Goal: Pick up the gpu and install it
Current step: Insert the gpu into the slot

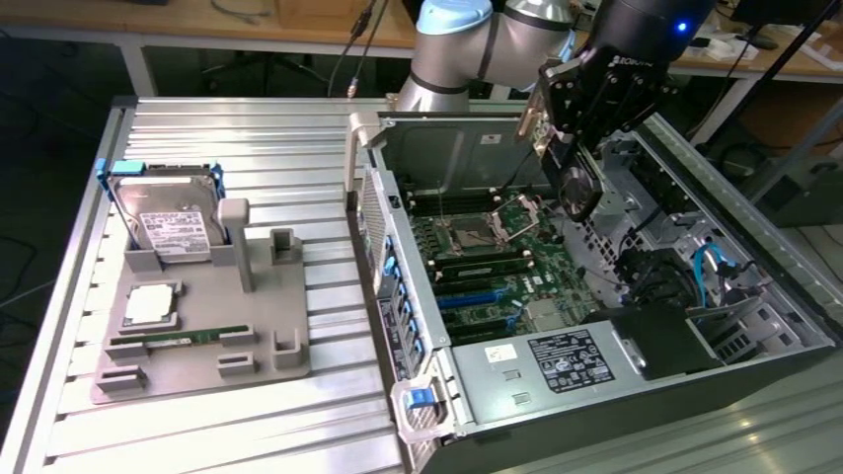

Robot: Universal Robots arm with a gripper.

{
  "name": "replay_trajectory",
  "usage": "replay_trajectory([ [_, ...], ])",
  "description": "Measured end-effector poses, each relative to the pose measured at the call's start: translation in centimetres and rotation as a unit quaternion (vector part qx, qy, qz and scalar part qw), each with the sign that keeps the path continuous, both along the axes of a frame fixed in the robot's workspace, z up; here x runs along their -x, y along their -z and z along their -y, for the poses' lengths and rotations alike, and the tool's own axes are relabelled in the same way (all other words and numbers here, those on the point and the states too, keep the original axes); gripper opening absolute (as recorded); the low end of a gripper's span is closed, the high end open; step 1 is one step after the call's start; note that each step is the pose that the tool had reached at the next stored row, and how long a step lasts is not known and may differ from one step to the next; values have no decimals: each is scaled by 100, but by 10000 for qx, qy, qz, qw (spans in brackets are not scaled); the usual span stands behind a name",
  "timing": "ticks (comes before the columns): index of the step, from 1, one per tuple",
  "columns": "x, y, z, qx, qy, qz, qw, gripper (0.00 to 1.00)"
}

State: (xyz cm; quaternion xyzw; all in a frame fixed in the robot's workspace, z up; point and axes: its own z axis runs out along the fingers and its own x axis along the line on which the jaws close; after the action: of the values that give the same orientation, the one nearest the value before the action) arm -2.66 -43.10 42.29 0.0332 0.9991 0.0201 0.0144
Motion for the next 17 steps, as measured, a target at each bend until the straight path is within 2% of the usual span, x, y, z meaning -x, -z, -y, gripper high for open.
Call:
replay_trajectory([
  [5, 0, 0, 0, 0, -227, 0, 9997, 27],
  [9, -1, 0, 0, 0, -460, 0, 9989, 27],
  [13, -4, 1, 0, 0, -767, -2, 9971, 27],
  [17, -8, 1, 0, 0, -1056, -2, 9944, 27],
])
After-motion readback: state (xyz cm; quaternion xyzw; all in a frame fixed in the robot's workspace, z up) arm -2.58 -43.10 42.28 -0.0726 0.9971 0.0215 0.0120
